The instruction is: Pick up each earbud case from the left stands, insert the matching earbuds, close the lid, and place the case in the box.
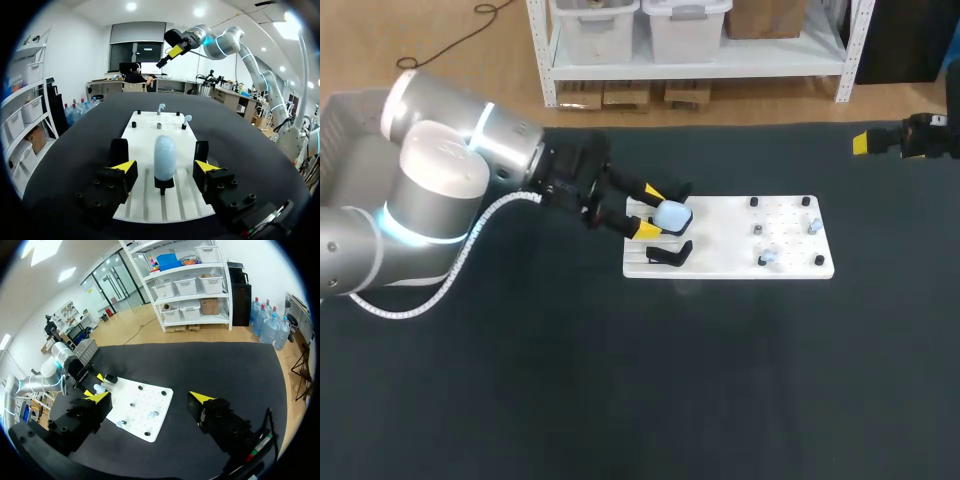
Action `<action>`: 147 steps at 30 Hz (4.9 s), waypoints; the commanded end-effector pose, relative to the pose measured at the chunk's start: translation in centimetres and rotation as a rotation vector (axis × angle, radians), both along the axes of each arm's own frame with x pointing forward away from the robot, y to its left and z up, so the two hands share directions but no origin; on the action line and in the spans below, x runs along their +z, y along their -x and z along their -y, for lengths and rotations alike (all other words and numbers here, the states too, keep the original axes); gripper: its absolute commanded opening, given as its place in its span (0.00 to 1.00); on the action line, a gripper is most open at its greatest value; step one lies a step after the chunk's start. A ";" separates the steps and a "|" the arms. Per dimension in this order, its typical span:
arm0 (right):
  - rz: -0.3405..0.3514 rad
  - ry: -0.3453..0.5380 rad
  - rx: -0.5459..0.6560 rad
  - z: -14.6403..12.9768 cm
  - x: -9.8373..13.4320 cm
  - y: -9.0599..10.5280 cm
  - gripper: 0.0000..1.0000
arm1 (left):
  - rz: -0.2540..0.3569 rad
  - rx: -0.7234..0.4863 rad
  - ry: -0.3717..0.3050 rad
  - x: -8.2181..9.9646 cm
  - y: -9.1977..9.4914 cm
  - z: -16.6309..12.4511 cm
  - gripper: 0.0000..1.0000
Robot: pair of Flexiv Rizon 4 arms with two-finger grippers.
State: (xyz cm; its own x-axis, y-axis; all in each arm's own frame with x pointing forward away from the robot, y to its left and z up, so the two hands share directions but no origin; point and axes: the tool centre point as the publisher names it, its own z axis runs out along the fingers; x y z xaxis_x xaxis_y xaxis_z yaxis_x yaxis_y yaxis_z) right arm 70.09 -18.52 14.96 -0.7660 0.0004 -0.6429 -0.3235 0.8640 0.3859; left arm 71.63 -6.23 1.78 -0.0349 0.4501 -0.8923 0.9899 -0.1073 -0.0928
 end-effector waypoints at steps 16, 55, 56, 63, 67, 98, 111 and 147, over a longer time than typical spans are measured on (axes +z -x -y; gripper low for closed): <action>0.000 -0.001 0.001 0.0 0.0 0.0 1.00 | 0.007 0.022 0.019 -0.3 0.2 0.8 0.60; 0.000 -0.001 0.001 0.0 0.0 0.0 1.00 | 0.008 0.053 0.033 -0.7 0.4 1.5 0.44; 0.000 -0.001 0.001 0.0 0.0 0.0 1.00 | 0.009 0.053 0.032 -0.7 0.4 1.6 0.44; 0.000 -0.001 0.001 0.0 0.0 0.0 1.00 | 0.012 0.058 0.032 -0.8 0.3 1.7 0.30; 0.000 -0.001 0.001 0.0 0.0 0.0 1.00 | 0.013 0.058 0.033 -0.7 0.3 1.7 0.00; 0.000 -0.001 0.001 0.0 0.0 0.0 1.00 | 0.078 0.088 0.294 9.7 2.8 0.1 0.00; 0.000 -0.001 0.001 0.0 0.0 0.0 1.00 | 0.078 0.088 0.294 9.7 2.8 0.1 0.00; -0.016 0.126 0.049 -3.2 0.4 3.1 1.00 | 0.053 0.044 0.414 10.1 4.7 1.7 0.00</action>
